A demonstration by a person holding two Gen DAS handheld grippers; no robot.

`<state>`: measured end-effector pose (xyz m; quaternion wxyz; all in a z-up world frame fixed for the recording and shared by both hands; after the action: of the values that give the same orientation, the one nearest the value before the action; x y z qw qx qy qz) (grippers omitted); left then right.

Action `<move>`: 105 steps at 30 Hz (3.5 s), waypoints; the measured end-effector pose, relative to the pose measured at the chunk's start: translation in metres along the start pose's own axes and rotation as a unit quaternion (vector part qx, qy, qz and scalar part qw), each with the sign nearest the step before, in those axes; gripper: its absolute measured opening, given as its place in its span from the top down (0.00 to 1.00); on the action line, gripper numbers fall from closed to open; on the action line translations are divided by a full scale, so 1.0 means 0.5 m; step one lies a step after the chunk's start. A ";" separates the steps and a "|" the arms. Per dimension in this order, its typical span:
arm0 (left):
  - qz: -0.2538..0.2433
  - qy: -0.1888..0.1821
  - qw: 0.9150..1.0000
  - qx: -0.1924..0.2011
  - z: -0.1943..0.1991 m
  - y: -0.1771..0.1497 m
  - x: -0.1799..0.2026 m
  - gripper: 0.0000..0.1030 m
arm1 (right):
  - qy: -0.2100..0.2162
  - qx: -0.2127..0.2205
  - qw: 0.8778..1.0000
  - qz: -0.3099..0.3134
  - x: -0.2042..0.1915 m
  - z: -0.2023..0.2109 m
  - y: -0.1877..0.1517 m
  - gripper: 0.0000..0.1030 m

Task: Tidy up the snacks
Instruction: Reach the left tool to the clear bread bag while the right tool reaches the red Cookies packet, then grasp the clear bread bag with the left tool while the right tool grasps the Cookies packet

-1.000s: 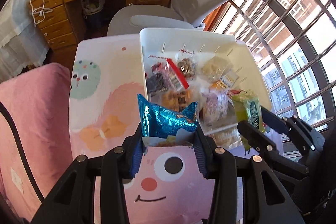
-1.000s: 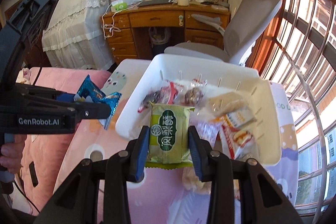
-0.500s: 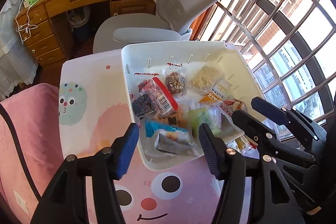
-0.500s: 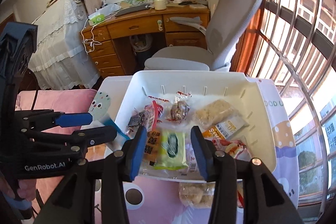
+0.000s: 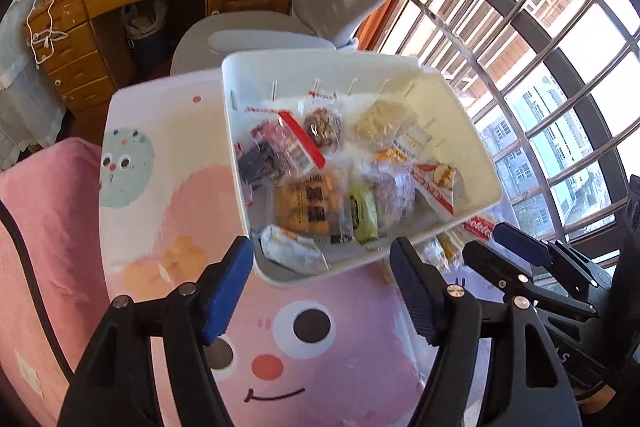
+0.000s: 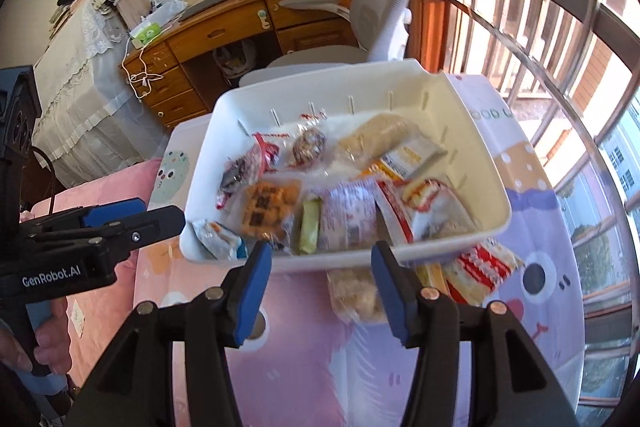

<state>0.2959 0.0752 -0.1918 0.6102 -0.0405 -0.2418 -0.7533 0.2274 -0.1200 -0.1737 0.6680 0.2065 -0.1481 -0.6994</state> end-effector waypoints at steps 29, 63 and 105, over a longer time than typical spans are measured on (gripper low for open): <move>0.077 0.065 0.991 -0.087 -0.093 -0.239 0.155 0.20 | 0.076 -0.112 0.981 -0.136 0.294 0.016 -0.207 0.49; 0.167 0.128 0.972 -0.099 -0.329 -0.146 0.213 0.12 | 0.187 -0.166 0.965 -0.075 0.382 -0.142 -0.141 0.52; 0.143 0.165 0.973 -0.073 -0.419 -0.072 0.292 0.34 | 0.156 -0.132 0.975 -0.091 0.404 -0.136 -0.128 0.89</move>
<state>0.2745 -0.1380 -0.3355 0.7386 0.0060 -0.0740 -0.6701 0.2003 -0.3126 -0.2823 0.6378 0.2357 0.0705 -0.7299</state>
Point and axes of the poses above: each gripper's, at about its wrist camera, not at the fingertips, and z roughly against the way its jaws point, x to its right, y to its top, the point moved 6 cm from there along -z, roughly the way its jaws point, and after that the axes turned 7 degrees about z, right-handed, at the moved point
